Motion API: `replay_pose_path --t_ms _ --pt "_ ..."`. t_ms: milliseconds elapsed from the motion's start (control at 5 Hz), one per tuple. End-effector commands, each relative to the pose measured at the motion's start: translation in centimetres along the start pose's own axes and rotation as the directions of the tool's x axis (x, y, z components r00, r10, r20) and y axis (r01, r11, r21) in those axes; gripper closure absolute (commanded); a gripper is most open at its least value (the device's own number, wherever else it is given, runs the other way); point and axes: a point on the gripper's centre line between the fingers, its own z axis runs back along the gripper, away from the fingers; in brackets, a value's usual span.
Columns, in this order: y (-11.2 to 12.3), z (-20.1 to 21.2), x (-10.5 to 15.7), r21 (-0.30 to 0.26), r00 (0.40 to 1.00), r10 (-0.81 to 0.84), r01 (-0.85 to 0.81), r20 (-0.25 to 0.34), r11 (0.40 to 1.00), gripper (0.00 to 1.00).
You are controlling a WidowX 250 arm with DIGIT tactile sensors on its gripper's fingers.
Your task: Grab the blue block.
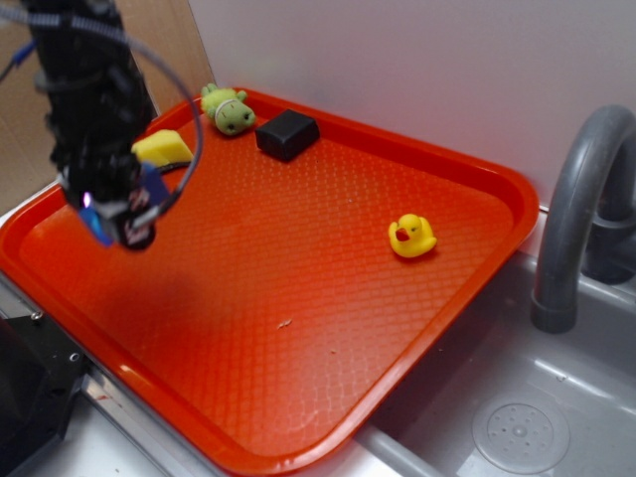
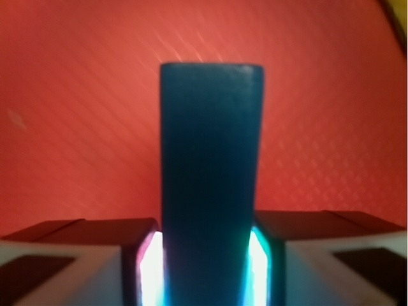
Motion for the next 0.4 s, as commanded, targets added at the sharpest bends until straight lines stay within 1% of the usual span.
replay_pose_path --t_ms 0,200 --pt "0.1 5.6 1.8 -0.027 0.996 0.034 -0.031 0.086 0.999 1.0" --pt "0.8 8.6 1.8 -0.039 0.988 0.051 -0.046 0.144 0.998 1.0"
